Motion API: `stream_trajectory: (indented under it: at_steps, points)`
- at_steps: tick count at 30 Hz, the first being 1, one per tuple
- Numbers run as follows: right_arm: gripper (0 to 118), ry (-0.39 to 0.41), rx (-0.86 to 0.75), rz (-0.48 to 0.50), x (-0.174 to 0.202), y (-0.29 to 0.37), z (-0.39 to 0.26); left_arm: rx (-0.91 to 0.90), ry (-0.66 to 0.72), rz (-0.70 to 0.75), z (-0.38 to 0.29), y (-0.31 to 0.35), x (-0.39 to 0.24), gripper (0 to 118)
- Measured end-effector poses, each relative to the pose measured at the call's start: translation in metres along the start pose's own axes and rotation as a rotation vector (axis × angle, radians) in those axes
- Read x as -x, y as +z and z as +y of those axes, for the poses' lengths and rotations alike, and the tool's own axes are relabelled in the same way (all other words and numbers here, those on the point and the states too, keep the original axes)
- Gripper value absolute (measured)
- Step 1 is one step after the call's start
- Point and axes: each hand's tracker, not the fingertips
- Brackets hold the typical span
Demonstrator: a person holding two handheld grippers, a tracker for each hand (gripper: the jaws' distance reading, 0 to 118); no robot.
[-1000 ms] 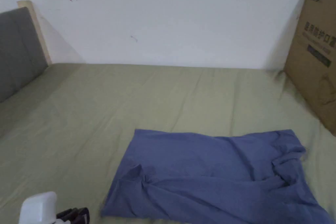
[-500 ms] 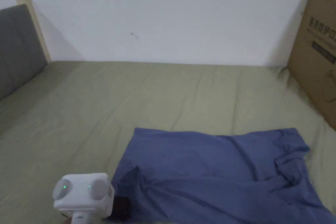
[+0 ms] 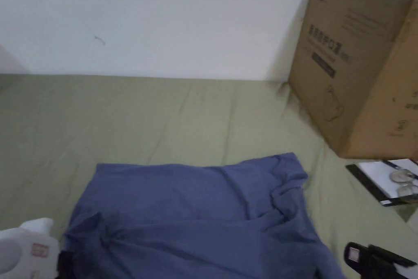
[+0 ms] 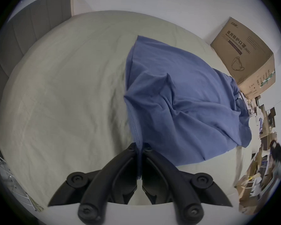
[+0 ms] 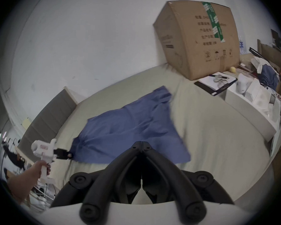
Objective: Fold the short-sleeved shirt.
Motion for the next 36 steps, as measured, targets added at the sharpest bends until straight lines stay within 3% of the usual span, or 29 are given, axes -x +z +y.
stream_trajectory:
  at_steps: [2, 3, 4, 6, 7, 9, 13, 15, 16, 17, 19, 20, 29, 33, 36]
  points:
    - [0, -0.117, 0.16, 0.034, -0.026, -0.029, 0.022, -0.063, -0.079, 0.069, 0.002, 0.013, -0.006, 2]
    - [0, -0.179, 0.245, 0.112, -0.04, -0.045, 0.026, -0.058, -0.084, 0.054, 0.002, 0.014, -0.006, 2]
    - [7, -0.234, 0.289, 0.119, -0.051, -0.059, 0.027, -0.055, -0.076, 0.042, 0.002, 0.016, -0.004, 2]
    - [89, -0.26, 0.321, 0.002, -0.059, -0.081, 0.025, -0.049, -0.066, 0.041, -0.004, 0.023, -0.011, 2]
    - [118, -0.256, 0.362, -0.017, -0.063, -0.095, 0.021, -0.045, -0.062, 0.045, -0.006, 0.022, -0.012, 2]
    - [107, -0.259, 0.345, -0.063, -0.073, -0.112, 0.009, -0.034, -0.059, 0.046, -0.004, 0.019, -0.007, 2]
    - [102, -0.287, 0.456, -0.119, -0.083, -0.139, -0.004, 0.001, -0.065, 0.055, -0.007, 0.009, -0.008, 2]
    - [80, -0.296, 0.533, -0.141, -0.086, -0.149, -0.015, 0.014, -0.065, 0.056, -0.008, 0.004, -0.011, 2]
    - [64, -0.235, 0.532, -0.215, -0.083, -0.151, -0.011, 0.019, -0.066, 0.061, -0.007, 0.002, -0.01, 2]
    - [43, -0.154, 0.52, -0.24, -0.08, -0.147, -0.008, 0.022, -0.067, 0.064, -0.006, 0.001, -0.008, 2]
    - [5, -0.067, 0.502, -0.244, -0.08, -0.139, -0.002, 0.027, -0.071, 0.07, -0.006, 0.0, -0.01, 2]
    - [5, -0.072, 0.468, -0.197, -0.078, -0.132, 0.001, 0.026, -0.075, 0.073, -0.006, 0.001, -0.01, 2]
    - [5, -0.183, 0.398, -0.068, -0.082, -0.046, 0.028, 0.013, -0.077, -0.005, -0.016, 0.055, 0.002, 2]
    - [5, -0.121, 0.409, -0.061, -0.072, -0.001, 0.015, 0.036, -0.103, -0.026, -0.05, 0.085, 0.012, 2]
    - [5, -0.12, 0.443, -0.08, -0.074, 0.021, -0.004, 0.068, -0.102, -0.048, -0.083, 0.102, 0.022, 2]
